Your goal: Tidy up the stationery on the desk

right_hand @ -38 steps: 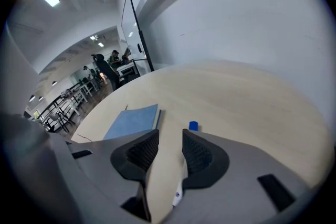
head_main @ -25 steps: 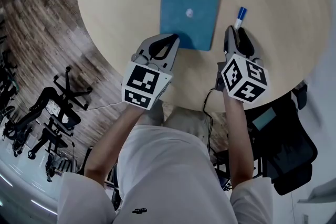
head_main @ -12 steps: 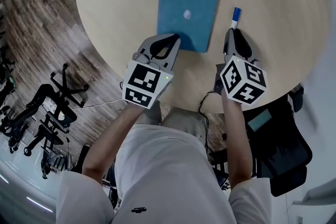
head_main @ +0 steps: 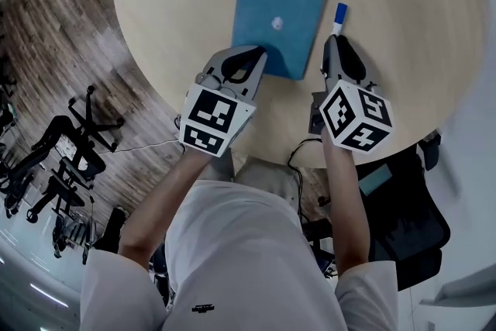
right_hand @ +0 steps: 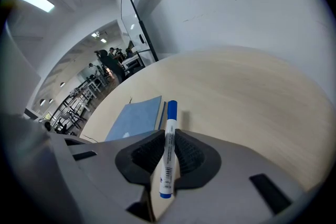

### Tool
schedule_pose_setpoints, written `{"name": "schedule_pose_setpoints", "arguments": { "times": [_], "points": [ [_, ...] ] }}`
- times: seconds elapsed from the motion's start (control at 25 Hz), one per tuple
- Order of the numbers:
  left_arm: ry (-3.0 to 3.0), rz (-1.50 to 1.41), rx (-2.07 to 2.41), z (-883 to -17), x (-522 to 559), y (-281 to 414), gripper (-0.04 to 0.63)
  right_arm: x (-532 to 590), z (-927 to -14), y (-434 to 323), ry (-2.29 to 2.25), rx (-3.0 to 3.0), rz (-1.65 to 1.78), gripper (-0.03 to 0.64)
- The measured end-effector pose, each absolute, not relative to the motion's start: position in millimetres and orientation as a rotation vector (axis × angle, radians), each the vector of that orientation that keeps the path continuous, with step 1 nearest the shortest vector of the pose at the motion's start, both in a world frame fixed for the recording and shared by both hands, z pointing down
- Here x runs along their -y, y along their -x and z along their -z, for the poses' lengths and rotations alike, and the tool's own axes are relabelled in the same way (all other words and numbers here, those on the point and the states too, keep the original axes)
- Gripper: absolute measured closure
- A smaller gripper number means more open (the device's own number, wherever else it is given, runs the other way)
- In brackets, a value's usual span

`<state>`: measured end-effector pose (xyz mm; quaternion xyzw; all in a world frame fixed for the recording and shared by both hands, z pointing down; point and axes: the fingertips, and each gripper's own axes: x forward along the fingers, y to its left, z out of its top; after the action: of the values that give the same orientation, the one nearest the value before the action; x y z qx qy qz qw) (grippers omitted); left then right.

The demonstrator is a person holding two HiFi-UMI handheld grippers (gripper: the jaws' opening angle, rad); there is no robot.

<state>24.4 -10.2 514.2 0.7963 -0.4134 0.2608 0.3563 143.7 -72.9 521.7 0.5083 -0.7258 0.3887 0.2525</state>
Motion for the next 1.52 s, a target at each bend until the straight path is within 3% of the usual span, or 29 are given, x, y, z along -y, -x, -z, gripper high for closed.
{"name": "schedule_pose_setpoints", "arguments": {
  "times": [0.88, 1.52],
  "points": [
    [-2.028, -0.662, 1.074, -523.0, 15.8, -23.8, 0.571, 80.7, -535.7, -122.5, -1.295, 2.048, -1.434, 0.532],
    [-2.113, -0.595, 1.079, -443.5, -2.7, -25.3, 0.571, 49.8, -444.2, -135.2, -1.477, 2.066, -1.086, 0.532]
  ]
}}
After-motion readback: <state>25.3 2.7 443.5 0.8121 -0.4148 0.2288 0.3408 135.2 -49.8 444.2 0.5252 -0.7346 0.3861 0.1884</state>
